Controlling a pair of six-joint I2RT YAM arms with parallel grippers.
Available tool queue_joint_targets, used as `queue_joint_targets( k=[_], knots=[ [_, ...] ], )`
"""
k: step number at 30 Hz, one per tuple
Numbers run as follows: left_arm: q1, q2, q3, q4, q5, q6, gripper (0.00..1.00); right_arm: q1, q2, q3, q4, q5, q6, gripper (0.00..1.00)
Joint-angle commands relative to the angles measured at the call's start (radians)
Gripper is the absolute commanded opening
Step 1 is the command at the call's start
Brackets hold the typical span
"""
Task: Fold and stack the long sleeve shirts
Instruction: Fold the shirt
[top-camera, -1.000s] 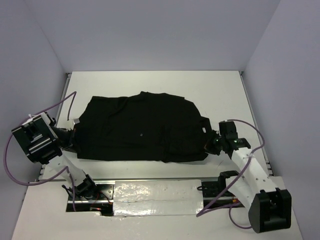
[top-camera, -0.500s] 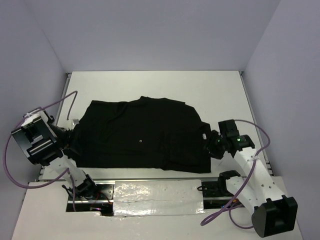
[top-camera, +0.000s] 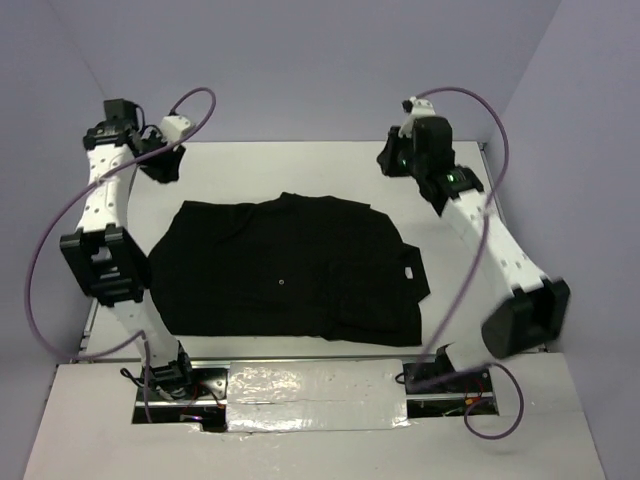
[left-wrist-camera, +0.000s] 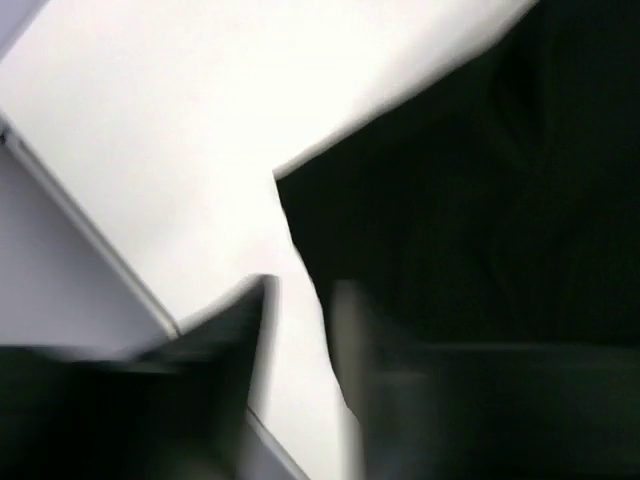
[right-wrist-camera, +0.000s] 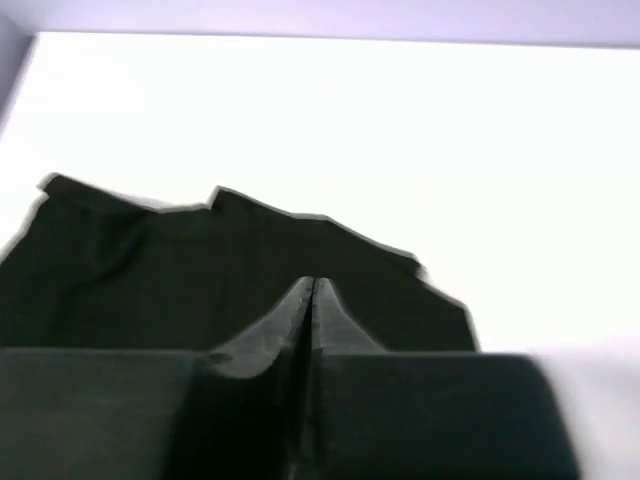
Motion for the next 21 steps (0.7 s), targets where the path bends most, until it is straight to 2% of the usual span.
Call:
queue_joint_targets(
  k=[1,2,3,4,5,6,8,10,11,14,17,21],
  knots=[
    [-0.034,0.182,0.082,-0.032,0.011,-0.051,0.16,-0.087,0.27,0.185,0.108,-0.296,0.095,0.0],
    [-0.042,0.195,0.067,0.024,-0.001,-0.069,0.13,-0.086,0.356,0.261,-0.028,-0.365,0.13,0.0],
    [-0.051,0.211,0.022,0.055,-0.004,-0.077,0.24,-0.084,0.505,0.4,-0.081,-0.387,0.129,0.01],
    [-0.054,0.217,-0.002,0.083,-0.012,-0.075,0.37,-0.067,0.569,0.467,-0.13,-0.39,0.132,0.09],
    [-0.059,0.222,-0.037,0.121,-0.015,-0.057,0.58,-0.057,0.681,0.582,-0.218,-0.35,0.13,0.16],
    [-0.065,0.231,-0.051,0.138,-0.018,-0.049,0.65,-0.044,0.727,0.63,-0.256,-0.323,0.121,0.23],
    [-0.068,0.243,-0.088,0.19,-0.017,-0.028,0.75,-0.003,0.819,0.728,-0.299,-0.264,0.095,0.27],
    [-0.068,0.255,-0.098,0.21,-0.012,-0.008,0.79,0.014,0.858,0.751,-0.297,-0.241,0.101,0.38],
    [-0.067,0.275,-0.093,0.213,-0.006,0.015,0.8,0.014,0.893,0.762,-0.288,-0.273,0.118,0.72],
    [-0.065,0.306,-0.09,0.238,-0.009,0.026,0.85,0.022,0.956,0.768,-0.302,-0.278,0.132,0.77],
    [-0.067,0.326,-0.095,0.285,-0.005,0.029,0.86,0.036,1.002,0.762,-0.313,-0.267,0.129,0.77],
    [-0.062,0.364,-0.049,0.27,0.035,0.017,0.86,0.063,1.039,0.773,-0.314,-0.267,0.127,0.75]
  ],
)
